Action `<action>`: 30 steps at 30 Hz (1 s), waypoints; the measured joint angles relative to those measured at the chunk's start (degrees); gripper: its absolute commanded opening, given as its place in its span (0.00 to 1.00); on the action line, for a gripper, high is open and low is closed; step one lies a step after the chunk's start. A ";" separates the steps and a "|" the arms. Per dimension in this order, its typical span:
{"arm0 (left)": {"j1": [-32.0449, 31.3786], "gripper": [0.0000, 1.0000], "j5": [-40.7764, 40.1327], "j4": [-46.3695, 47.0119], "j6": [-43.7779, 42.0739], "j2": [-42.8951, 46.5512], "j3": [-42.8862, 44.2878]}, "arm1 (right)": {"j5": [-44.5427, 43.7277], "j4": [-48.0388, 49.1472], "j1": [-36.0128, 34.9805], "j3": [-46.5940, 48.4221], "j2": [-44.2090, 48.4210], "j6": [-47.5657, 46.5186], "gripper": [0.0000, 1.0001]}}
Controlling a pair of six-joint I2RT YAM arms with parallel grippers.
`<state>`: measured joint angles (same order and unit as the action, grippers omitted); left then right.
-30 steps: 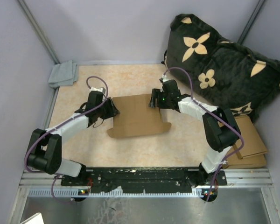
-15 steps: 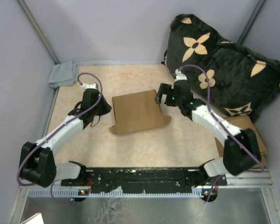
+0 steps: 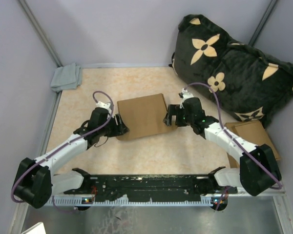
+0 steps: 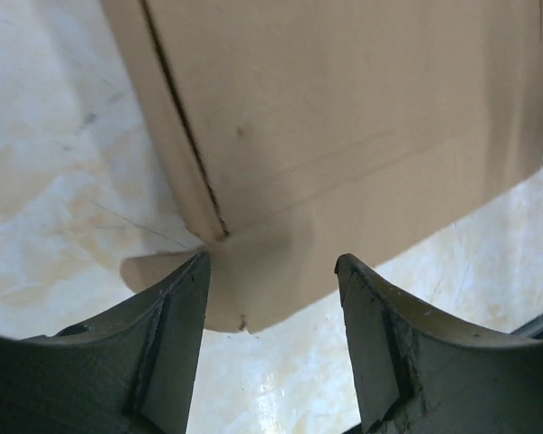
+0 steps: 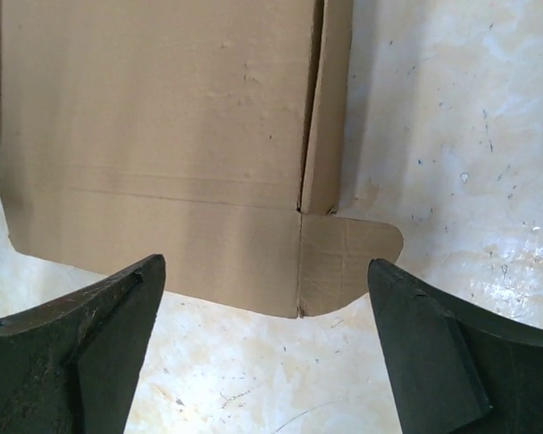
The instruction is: Fold the paper box
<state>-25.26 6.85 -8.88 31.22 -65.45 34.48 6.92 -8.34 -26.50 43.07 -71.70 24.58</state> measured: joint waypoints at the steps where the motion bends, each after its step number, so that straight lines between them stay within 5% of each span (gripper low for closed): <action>1: -1.16 0.65 -0.15 -0.17 0.02 -0.02 -0.09 | -0.07 -0.33 -0.31 0.11 -0.39 -0.33 0.94; 8: -6.91 0.65 -3.61 -0.59 0.24 -0.04 -0.35 | -1.95 -3.10 -4.02 0.15 -5.25 -2.49 0.95; 30: -8.04 0.65 -6.23 -4.44 2.45 3.74 -2.27 | -10.40 -6.23 -6.03 4.76 -6.82 -7.10 0.95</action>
<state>-33.30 0.62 -13.32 33.67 -61.71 32.21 -3.49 -14.57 -32.53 47.83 -78.52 17.47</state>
